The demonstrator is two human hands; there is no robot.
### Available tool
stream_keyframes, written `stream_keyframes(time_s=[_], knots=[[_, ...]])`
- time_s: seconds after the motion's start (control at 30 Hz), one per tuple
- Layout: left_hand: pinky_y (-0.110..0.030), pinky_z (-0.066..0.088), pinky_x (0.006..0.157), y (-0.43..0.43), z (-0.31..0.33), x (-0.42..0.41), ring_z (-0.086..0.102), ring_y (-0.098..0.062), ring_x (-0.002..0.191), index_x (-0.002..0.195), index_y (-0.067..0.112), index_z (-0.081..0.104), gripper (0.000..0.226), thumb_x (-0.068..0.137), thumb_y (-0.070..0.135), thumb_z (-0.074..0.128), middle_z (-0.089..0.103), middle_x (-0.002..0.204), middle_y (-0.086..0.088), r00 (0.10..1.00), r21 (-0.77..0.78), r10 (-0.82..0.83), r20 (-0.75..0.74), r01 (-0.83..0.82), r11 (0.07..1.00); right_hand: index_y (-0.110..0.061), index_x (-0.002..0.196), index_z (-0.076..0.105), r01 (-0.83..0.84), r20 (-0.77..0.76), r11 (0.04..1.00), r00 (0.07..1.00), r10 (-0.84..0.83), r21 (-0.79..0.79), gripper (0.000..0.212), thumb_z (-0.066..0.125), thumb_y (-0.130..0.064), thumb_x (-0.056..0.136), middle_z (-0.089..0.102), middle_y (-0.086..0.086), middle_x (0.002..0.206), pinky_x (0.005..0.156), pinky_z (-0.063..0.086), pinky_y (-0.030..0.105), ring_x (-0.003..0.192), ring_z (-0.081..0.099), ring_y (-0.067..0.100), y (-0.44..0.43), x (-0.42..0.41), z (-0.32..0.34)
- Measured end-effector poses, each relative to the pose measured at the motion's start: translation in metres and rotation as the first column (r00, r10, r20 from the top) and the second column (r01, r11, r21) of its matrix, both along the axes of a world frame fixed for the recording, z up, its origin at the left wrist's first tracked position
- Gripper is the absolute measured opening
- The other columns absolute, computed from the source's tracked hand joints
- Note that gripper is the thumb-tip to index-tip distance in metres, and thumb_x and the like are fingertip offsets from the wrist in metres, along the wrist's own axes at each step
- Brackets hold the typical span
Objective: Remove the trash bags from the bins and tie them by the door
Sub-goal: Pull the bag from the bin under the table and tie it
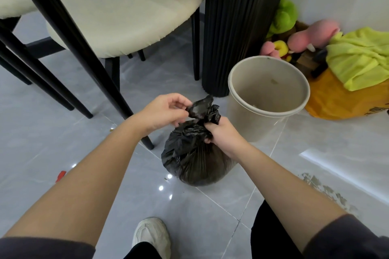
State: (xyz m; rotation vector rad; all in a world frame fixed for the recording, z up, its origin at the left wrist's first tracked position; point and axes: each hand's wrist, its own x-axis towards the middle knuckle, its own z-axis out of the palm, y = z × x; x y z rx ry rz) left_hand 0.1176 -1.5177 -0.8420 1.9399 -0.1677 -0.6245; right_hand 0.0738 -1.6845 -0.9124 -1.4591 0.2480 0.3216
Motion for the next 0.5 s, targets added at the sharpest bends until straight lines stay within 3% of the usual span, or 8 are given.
stream_keyframes(time_s=[0.07, 0.13, 0.17, 0.23, 0.27, 0.37, 0.5], knots=[[-0.021, 0.046, 0.063, 0.007, -0.001, 0.0, 0.059, -0.007, 0.073, 0.115, 0.023, 0.053, 0.04, 0.081, 0.032, 0.071, 0.059, 0.103, 0.004, 0.995, 0.17, -0.103, 0.004, 0.101, 0.98, -0.013, 0.087, 0.06, 0.067, -0.037, 0.997, 0.997, -0.065, 0.043, 0.024, 0.04, -0.005, 0.098, 0.058, 0.007, 0.081, 0.046, 0.039, 0.02, 0.062, 0.048, 0.014, -0.003, 0.003, -0.003], [-0.017, 0.041, 0.066, 0.005, -0.003, -0.004, 0.057, -0.004, 0.082, 0.12, 0.028, 0.046, 0.055, 0.075, 0.046, 0.074, 0.056, 0.106, 0.009, 0.963, 0.359, -0.259, -0.074, 0.268, 0.894, -0.012, 0.087, 0.06, 0.094, -0.039, 0.994, 0.995, -0.092, 0.058, 0.025, 0.04, -0.005, 0.098, 0.06, 0.009, 0.087, 0.045, 0.039, 0.019, 0.064, 0.05, 0.015, -0.004, 0.005, -0.004], [-0.015, 0.04, 0.065, 0.002, -0.008, -0.006, 0.057, -0.005, 0.082, 0.117, 0.027, 0.047, 0.053, 0.075, 0.045, 0.074, 0.057, 0.102, 0.008, 0.945, 0.434, -0.316, -0.081, 0.319, 0.843, -0.012, 0.086, 0.061, 0.102, -0.036, 0.993, 0.994, -0.1, 0.062, 0.025, 0.04, -0.005, 0.098, 0.061, 0.01, 0.088, 0.045, 0.039, 0.019, 0.065, 0.05, 0.016, -0.003, 0.005, -0.004], [-0.015, 0.039, 0.06, -0.008, -0.018, -0.006, 0.057, -0.013, 0.077, 0.101, 0.021, 0.058, 0.027, 0.081, 0.034, 0.071, 0.061, 0.088, 0.002, 0.939, 0.534, -0.342, 0.047, 0.265, 0.803, -0.012, 0.083, 0.061, 0.117, -0.045, 0.99, 0.993, -0.114, 0.079, 0.025, 0.041, -0.004, 0.097, 0.061, 0.01, 0.084, 0.045, 0.038, 0.02, 0.063, 0.05, 0.016, -0.001, 0.006, -0.004], [-0.018, 0.039, 0.056, -0.011, -0.02, -0.006, 0.056, -0.016, 0.071, 0.088, 0.019, 0.062, 0.011, 0.084, 0.027, 0.067, 0.061, 0.079, -0.001, 0.948, 0.521, -0.294, 0.124, 0.19, 0.832, -0.01, 0.081, 0.06, 0.119, -0.052, 0.989, 0.992, -0.115, 0.083, 0.026, 0.041, -0.002, 0.097, 0.059, 0.01, 0.079, 0.045, 0.037, 0.02, 0.06, 0.049, 0.016, -0.001, 0.006, -0.003], [-0.019, 0.04, 0.043, -0.013, -0.02, -0.001, 0.05, -0.012, 0.041, 0.072, 0.015, 0.061, 0.016, 0.087, 0.01, 0.06, 0.061, 0.059, -0.004, 0.99, 0.301, -0.029, 0.135, -0.013, 0.954, -0.007, 0.073, 0.056, 0.038, -0.013, 0.997, 0.999, -0.039, -0.065, 0.029, 0.04, -0.002, 0.096, 0.055, 0.008, 0.065, 0.047, 0.035, 0.023, 0.052, 0.047, 0.016, -0.004, 0.005, -0.004], [-0.021, 0.048, 0.044, -0.013, -0.011, 0.001, 0.058, -0.011, 0.044, 0.074, 0.01, 0.061, 0.018, 0.087, -0.001, 0.057, 0.065, 0.058, -0.005, 0.998, 0.101, 0.007, 0.067, -0.014, 0.995, -0.009, 0.073, 0.056, -0.132, 0.102, 0.962, 0.982, 0.16, -0.241, 0.026, 0.04, -0.005, 0.093, 0.057, 0.001, 0.064, 0.054, 0.037, 0.026, 0.056, 0.049, 0.012, -0.008, 0.003, -0.004]])
